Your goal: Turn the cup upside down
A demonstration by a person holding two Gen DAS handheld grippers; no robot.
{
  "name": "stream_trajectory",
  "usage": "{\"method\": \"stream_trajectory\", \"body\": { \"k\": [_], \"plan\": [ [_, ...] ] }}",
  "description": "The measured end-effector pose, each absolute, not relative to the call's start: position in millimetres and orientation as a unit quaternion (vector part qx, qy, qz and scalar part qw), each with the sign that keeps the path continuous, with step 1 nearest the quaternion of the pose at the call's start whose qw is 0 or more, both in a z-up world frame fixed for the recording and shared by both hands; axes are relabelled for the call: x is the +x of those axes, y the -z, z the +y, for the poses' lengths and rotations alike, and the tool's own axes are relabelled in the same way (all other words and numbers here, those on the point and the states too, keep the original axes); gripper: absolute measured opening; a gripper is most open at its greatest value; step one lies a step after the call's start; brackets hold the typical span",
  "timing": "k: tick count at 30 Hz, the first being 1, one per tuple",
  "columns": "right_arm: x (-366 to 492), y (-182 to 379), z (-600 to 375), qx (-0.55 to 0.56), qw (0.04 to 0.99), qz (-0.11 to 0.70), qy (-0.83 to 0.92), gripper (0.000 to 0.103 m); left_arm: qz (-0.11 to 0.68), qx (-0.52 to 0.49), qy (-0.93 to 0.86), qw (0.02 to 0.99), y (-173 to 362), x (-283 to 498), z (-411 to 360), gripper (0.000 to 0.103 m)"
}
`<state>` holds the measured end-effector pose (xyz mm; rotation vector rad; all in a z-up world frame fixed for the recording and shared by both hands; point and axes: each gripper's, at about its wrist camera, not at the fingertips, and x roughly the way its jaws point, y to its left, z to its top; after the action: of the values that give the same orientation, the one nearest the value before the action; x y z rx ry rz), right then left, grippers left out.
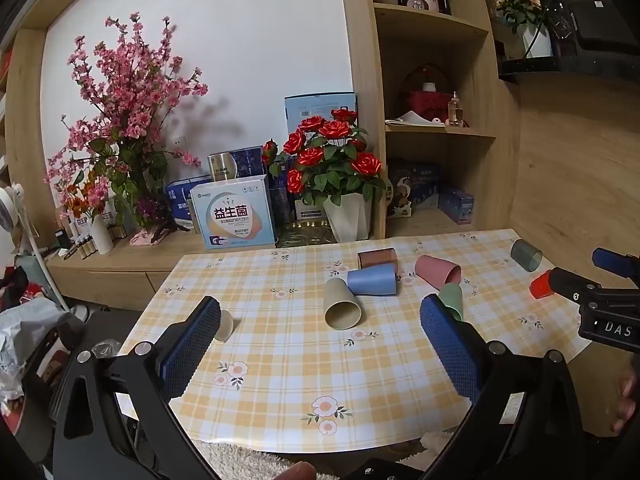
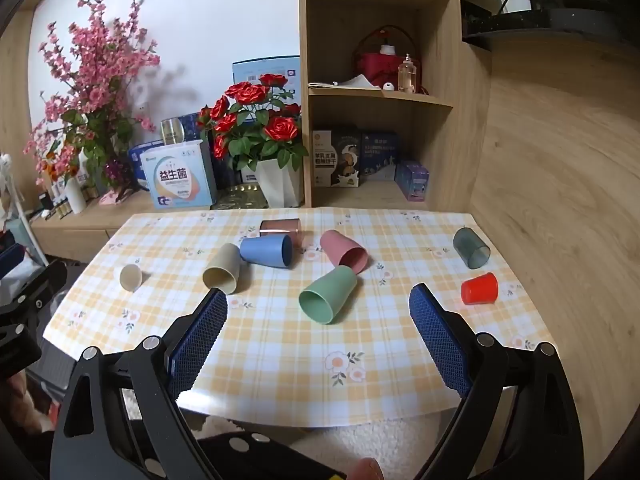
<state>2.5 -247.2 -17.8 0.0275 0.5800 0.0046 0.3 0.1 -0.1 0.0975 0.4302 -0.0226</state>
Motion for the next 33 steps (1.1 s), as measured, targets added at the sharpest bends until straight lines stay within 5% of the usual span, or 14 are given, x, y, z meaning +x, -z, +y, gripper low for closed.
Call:
{"method": "stream_trajectory", "body": {
  "k": [33],
  "plan": [
    [2.3, 16.3, -248.0, 0.017, 0.957, 0.289, -0.003, 0.089, 0.214, 0.050, 0.011, 0.975, 0.2, 0.3, -0.1, 0.098]
  ]
}}
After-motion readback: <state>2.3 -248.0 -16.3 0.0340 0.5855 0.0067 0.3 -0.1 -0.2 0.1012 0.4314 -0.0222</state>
